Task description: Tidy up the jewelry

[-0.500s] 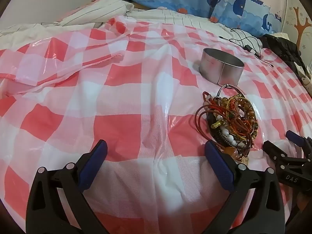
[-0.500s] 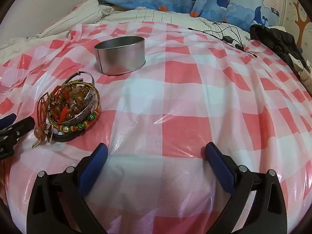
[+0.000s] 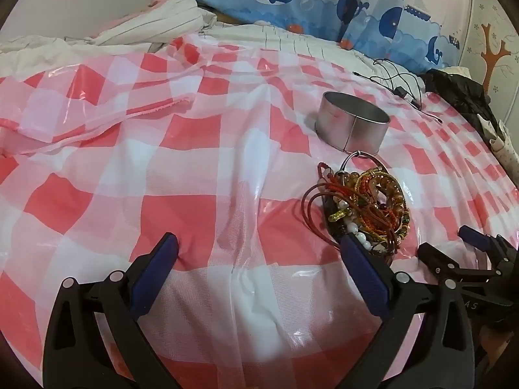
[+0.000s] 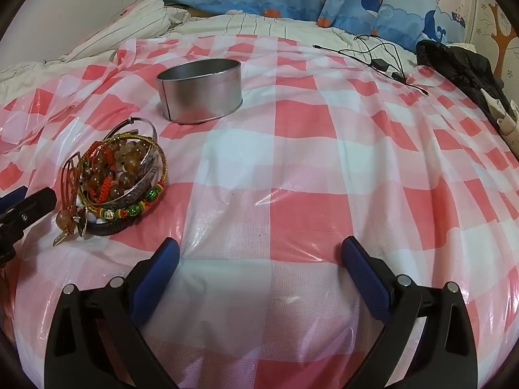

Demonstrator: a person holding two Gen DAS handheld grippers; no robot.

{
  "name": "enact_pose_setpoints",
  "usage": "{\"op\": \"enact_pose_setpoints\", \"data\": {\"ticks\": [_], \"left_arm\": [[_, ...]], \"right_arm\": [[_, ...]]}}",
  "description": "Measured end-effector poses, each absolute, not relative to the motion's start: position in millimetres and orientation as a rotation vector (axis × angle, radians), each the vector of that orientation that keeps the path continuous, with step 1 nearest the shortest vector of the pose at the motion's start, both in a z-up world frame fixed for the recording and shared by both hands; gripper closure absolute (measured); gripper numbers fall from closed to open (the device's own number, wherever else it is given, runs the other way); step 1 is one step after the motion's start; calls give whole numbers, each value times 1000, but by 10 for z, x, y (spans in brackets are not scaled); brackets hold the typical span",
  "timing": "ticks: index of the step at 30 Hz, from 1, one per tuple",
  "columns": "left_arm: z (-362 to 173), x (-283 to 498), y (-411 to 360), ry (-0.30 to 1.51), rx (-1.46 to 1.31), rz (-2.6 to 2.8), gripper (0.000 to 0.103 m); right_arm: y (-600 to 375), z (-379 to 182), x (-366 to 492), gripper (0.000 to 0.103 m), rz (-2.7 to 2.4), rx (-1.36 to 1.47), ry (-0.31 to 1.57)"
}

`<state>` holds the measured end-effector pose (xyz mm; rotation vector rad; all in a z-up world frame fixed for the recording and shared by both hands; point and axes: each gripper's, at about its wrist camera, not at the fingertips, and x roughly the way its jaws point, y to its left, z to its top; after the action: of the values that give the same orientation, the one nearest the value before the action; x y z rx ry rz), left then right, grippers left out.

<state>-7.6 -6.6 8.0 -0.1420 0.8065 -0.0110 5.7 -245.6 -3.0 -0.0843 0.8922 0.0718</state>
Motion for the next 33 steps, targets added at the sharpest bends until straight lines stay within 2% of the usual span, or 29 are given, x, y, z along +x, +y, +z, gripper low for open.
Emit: {"op": "enact_pose_setpoints", "data": {"ticks": [33], "left_arm": [[53,-60,-116,801,-61,70,7]], "right_arm": [[-2458,-37,59,7,71,-86,895]]}}
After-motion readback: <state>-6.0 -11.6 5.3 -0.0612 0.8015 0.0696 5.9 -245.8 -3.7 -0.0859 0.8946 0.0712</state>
